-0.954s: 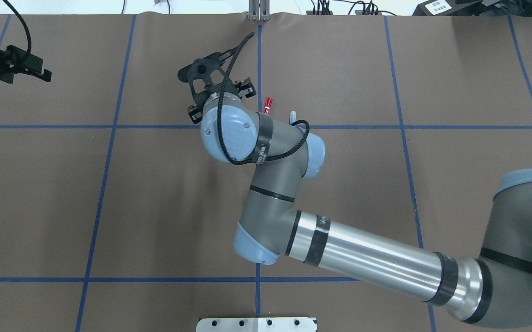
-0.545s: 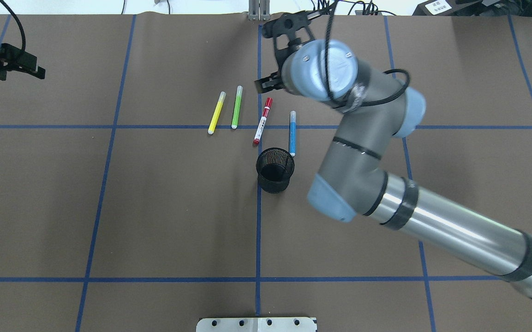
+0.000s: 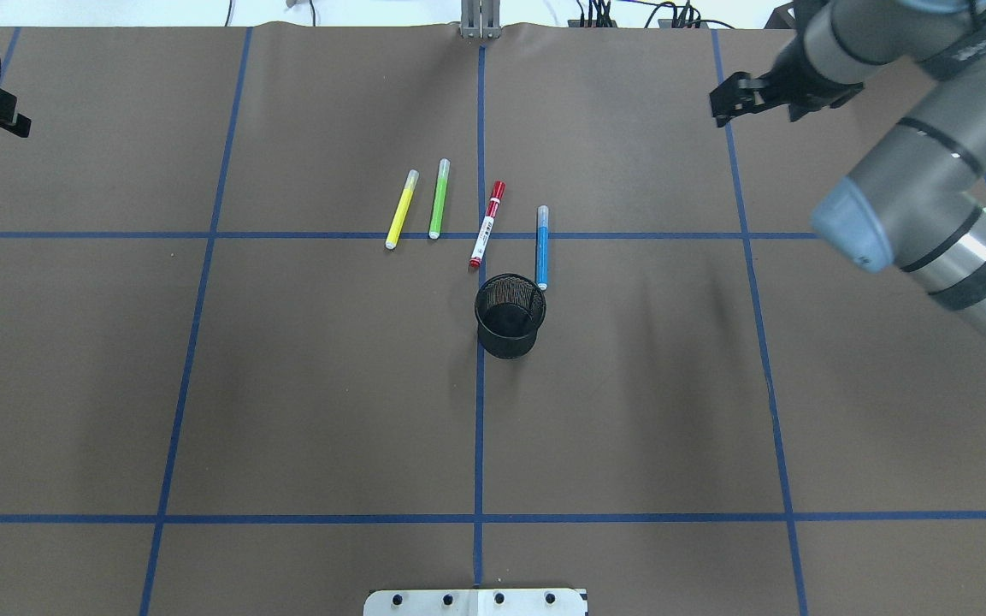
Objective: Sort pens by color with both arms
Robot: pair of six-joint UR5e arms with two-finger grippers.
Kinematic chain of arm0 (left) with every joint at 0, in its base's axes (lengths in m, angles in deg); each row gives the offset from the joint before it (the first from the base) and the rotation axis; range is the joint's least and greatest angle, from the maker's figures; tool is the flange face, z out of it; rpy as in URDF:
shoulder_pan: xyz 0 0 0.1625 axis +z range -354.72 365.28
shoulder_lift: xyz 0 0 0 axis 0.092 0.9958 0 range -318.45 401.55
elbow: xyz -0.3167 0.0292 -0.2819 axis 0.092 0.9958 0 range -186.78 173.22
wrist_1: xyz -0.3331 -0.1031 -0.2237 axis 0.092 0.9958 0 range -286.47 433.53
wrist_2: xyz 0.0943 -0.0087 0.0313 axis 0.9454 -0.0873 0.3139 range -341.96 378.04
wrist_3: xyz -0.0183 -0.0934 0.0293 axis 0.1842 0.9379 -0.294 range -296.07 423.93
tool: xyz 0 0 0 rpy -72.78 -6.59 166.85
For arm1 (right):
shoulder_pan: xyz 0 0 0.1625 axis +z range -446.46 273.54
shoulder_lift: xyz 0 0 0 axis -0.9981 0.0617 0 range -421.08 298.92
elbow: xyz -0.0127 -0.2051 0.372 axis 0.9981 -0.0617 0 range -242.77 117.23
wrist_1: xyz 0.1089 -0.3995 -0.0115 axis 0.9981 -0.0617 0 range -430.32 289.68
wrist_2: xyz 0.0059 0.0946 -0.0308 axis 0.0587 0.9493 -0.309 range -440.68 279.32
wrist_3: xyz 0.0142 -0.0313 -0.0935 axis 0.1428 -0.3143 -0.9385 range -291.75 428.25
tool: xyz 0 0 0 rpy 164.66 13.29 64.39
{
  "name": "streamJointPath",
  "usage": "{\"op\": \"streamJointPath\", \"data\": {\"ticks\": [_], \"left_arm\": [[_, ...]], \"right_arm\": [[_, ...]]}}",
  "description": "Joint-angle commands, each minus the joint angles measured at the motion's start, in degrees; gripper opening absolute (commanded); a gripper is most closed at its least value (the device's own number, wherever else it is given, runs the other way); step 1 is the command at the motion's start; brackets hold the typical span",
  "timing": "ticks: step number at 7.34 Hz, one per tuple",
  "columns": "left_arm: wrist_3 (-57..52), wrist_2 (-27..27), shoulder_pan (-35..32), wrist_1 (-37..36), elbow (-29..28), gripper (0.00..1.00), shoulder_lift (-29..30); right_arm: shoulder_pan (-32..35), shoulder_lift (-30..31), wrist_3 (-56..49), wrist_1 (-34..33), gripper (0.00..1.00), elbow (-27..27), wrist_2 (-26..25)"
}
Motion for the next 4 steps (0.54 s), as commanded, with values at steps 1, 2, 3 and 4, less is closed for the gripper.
{"op": "streamJointPath", "data": {"ticks": [1, 2, 3, 4], "left_arm": [[-13.1, -0.2, -3.3, -8.7, 0.3, 0.99, -0.5], [-20.3, -0.4, -5.0, -12.3, 0.3, 0.99, -1.9], [-23.1, -0.6, -5.6, -14.9, -0.1, 0.99, -2.1], [-23.3, -0.9, -6.5, -14.8, -0.7, 0.99, -4.6]], "right_arm": [[12.1, 5.3, -15.0, -0.2, 0.99, -7.7, 12.8], [15.9, 6.2, -22.7, -1.4, 0.99, -11.6, 14.2], [19.0, 6.5, -31.3, -4.8, 0.99, -13.8, 14.2], [20.4, 6.7, -35.8, -9.5, 0.99, -13.3, 14.0]]}}
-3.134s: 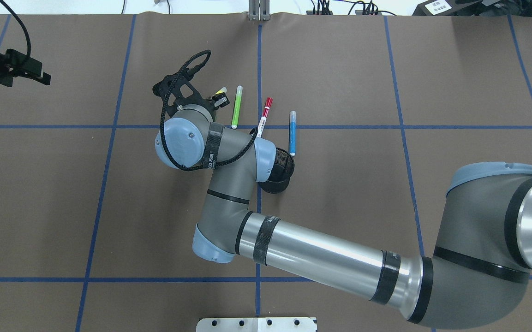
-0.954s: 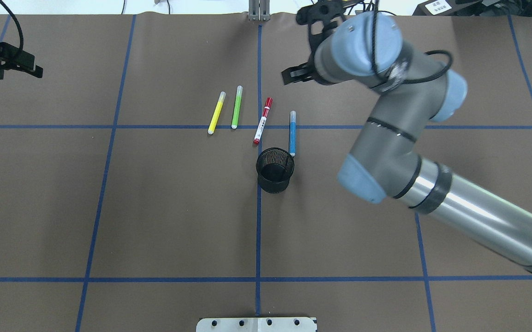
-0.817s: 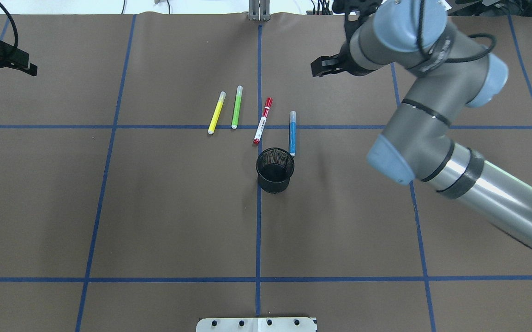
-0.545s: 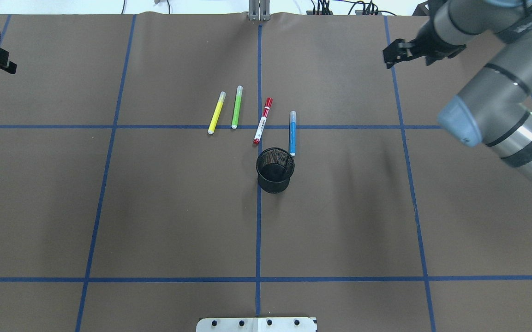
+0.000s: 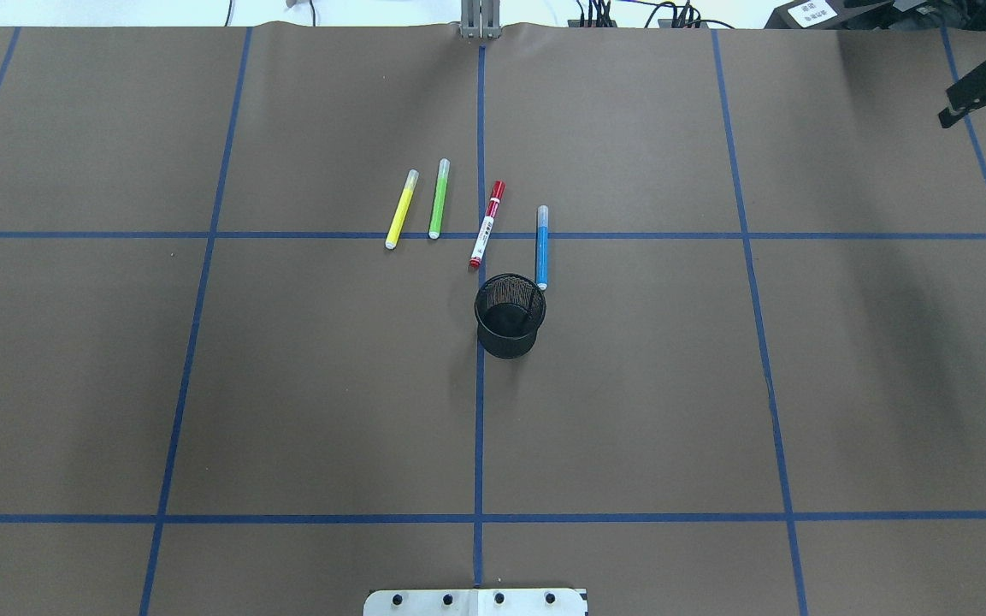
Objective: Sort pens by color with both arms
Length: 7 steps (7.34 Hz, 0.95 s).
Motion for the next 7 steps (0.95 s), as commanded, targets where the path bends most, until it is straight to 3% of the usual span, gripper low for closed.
{"op": "streamJointPath", "data": {"ticks": [1, 3, 7], "left_arm": [[-2.4, -0.5, -1.9, -1.5, 0.1, 0.99, -3.8], [-2.3, -1.8, -2.0, -0.9, 0.5, 0.99, -6.4], [-0.8, -1.8, -1.8, -0.8, 1.0, 0.99, -6.3]], "right_arm": [[3.3, 1.6, -8.5, -5.6, 0.99, -0.9, 0.6], [3.3, 6.3, -8.6, -4.7, 0.99, 1.6, 0.2], [3.3, 7.5, -8.3, -4.8, 0.99, 2.3, -0.1]]}}
